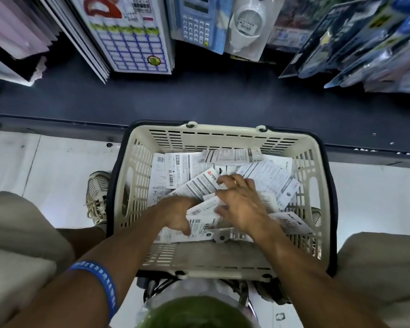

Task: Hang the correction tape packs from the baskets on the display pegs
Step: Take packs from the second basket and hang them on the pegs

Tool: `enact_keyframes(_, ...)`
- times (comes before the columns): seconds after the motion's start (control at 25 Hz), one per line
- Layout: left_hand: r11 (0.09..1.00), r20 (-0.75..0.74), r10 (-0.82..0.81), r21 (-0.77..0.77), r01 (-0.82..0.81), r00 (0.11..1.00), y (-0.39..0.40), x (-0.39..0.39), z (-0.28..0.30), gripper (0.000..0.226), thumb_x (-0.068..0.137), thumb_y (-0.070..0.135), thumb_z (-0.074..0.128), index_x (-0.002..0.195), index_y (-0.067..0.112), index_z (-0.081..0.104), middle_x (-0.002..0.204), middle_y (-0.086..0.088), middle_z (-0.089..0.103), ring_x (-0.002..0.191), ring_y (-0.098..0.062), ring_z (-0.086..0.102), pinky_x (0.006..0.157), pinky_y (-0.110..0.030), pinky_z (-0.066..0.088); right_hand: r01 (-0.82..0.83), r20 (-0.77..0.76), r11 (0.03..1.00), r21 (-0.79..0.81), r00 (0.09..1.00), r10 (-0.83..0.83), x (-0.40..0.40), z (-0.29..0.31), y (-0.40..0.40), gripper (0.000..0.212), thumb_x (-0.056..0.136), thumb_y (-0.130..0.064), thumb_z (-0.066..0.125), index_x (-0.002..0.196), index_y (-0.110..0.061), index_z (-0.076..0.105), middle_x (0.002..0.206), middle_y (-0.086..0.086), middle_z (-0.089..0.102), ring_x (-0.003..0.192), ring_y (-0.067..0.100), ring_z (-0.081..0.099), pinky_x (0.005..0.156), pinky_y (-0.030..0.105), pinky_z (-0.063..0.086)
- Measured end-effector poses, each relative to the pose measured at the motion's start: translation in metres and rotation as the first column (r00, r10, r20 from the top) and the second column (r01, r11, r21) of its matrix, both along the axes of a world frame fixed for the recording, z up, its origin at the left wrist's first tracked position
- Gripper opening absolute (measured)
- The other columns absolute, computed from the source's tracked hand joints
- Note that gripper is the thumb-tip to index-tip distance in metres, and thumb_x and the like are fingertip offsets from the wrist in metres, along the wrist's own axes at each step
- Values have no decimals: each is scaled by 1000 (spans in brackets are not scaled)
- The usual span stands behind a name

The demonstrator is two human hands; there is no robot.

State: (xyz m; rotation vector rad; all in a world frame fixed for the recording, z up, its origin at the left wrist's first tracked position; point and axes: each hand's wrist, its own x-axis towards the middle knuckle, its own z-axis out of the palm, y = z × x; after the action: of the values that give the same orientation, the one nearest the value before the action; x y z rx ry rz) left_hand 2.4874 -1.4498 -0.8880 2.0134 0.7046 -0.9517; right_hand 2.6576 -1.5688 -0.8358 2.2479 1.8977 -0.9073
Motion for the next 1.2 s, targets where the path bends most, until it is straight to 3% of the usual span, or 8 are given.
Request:
enact_keyframes(0.16,994,-74,102,-25,-104,992,29,4,29,86,67,32,91,142,32,50,135,5,61,111,-17,58,95,-32,51,319,-296,947,-42,901,-317,28,41,20,22,88,-31,77,88,-10,71,112,3,68,106,23,60,92,36,50)
enact_keyframes(0.36,908,4,404,-126,-400,915,87,-11,119,82,61,31,92,135,33,56,130,7,67,114,-18,66,102,-41,53,646,-833,763,17,431,-346,67,149,32,31,90,-3,71,75,-10,45,70,9,68,68,26,76,49,32,59)
enact_keyframes(0.6,380,153,914,-648,-660,376,81,-5,225,54,65,8,87,117,8,72,108,-17,77,87,-31,77,68,-41,62,753,-992,648,113,127,26,62,242,16,32,66,6,47,68,-19,66,105,14,76,96,26,72,61,31,55)
enact_keyframes(0.76,278,175,958,-765,-581,228,60,15,280,59,68,8,80,126,9,65,111,-21,76,90,-38,76,68,-47,62,785,-934,595,172,322,-154,44,257,14,4,87,-23,71,87,-24,74,96,9,77,85,21,71,68,29,53)
enact_keyframes(0.84,302,234,953,-774,-557,193,49,22,307,63,64,9,81,124,11,65,109,-19,76,91,-38,76,70,-49,63,790,-872,566,237,429,-234,41,264,15,39,74,-26,87,105,-38,68,96,-1,76,75,14,71,59,24,52)
enact_keyframes(1.0,367,359,927,-802,-471,110,42,29,352,48,57,5,86,103,13,73,100,-16,79,81,-34,78,62,-46,64,819,-927,562,118,294,-234,53,293,18,95,40,-52,98,126,-38,60,113,-14,74,92,15,75,77,32,56)
enact_keyframes(1.08,412,409,907,-803,-431,104,45,34,372,60,57,3,92,113,11,71,105,-16,78,86,-36,77,62,-45,63,759,-959,643,106,250,-136,63,313,17,77,50,-54,96,118,-31,68,111,5,77,95,21,75,74,30,58)
enact_keyframes(1.2,548,564,820,-725,-416,97,53,49,404,79,48,20,95,122,17,66,109,-12,78,93,-36,76,74,-48,62,841,-949,460,285,316,9,86,345,17,47,71,-38,89,114,-27,72,111,8,77,96,24,76,65,24,59)
